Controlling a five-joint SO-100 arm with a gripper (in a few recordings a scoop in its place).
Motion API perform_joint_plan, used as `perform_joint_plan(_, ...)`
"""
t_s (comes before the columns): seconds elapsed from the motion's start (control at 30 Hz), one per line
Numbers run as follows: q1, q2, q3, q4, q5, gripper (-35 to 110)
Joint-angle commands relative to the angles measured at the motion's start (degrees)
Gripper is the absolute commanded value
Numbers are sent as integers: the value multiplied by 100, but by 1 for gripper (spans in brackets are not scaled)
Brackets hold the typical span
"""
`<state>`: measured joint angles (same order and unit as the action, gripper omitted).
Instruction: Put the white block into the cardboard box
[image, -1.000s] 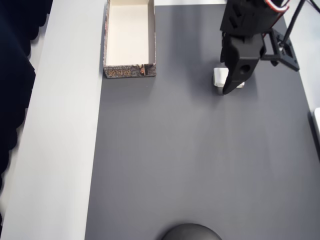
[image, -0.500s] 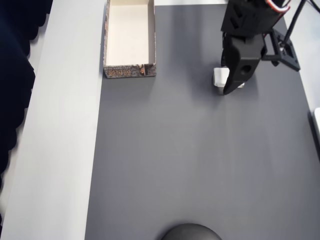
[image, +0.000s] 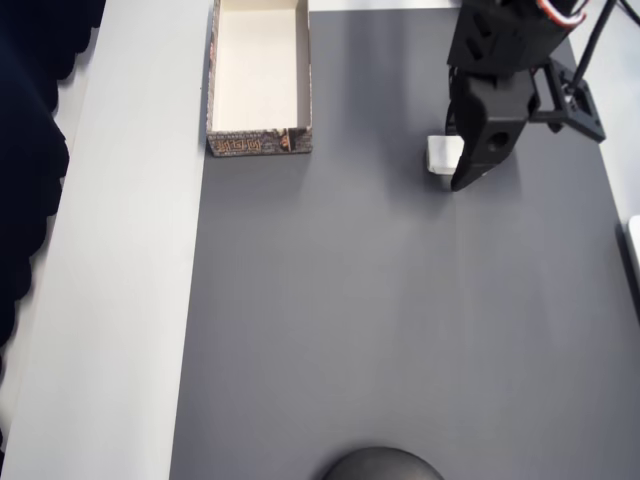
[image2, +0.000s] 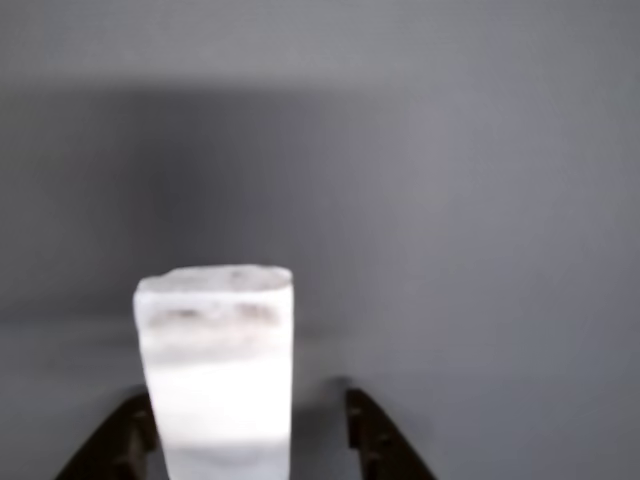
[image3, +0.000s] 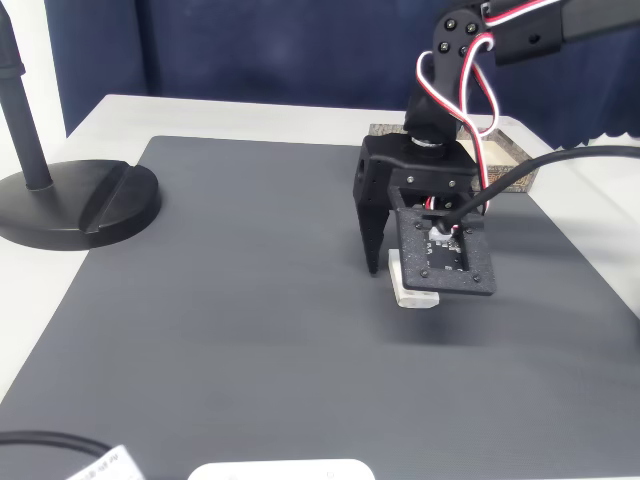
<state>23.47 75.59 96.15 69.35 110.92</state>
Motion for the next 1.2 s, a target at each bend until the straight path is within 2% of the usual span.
perform_joint_plan(0.0,-62,9,-79,88,0,26)
perform_joint_plan(0.43,-9,-9,0,97,26,16)
perform_joint_plan(0.7,18,0,70,158,-308,2)
perform_joint_plan(1.17,141,932,141,483,-1002,-1)
